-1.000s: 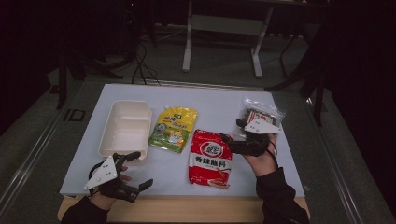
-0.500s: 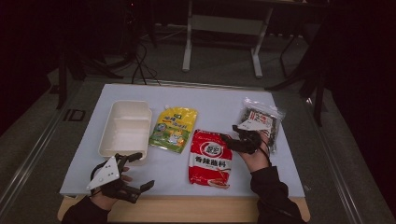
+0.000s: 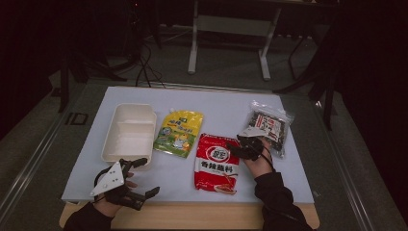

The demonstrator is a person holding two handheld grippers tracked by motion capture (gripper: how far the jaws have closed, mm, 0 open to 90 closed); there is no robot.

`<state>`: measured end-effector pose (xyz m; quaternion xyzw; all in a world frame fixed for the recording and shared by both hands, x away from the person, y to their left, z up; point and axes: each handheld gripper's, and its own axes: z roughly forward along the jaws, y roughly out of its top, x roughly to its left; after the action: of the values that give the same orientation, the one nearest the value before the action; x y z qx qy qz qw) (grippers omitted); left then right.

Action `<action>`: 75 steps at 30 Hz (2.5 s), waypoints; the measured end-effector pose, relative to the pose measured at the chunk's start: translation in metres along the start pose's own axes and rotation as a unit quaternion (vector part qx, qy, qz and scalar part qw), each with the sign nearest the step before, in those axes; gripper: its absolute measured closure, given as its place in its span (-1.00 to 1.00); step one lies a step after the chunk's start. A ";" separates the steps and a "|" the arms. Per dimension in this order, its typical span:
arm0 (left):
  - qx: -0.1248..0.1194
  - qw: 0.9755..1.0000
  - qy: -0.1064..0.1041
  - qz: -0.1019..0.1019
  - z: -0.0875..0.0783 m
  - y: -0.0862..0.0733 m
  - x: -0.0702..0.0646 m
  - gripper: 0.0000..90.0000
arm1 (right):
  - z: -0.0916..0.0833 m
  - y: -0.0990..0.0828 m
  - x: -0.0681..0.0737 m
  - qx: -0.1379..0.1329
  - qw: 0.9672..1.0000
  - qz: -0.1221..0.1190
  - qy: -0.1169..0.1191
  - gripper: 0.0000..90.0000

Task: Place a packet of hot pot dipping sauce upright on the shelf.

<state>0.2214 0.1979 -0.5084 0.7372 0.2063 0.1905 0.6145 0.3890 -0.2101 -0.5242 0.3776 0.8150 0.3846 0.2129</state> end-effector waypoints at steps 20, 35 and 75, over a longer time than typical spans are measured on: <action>0.006 1.000 -0.006 0.003 0.002 -0.001 -0.001 -0.92 | 0.022 -0.005 0.001 0.047 0.998 -0.023 -0.018 -0.23; 0.011 1.000 -0.006 0.009 0.004 -0.002 -0.003 -0.92 | 0.025 -0.002 -0.002 0.074 0.997 0.027 0.007 -0.03; 0.021 1.000 -0.002 -0.002 0.010 0.006 -0.003 -0.89 | -0.052 0.047 0.032 -0.010 0.994 -0.104 -0.018 0.99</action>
<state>0.2244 0.1874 -0.5040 0.7497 0.2104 0.1830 0.6001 0.3570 -0.1898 -0.4574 0.2956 0.8422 0.3616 0.2695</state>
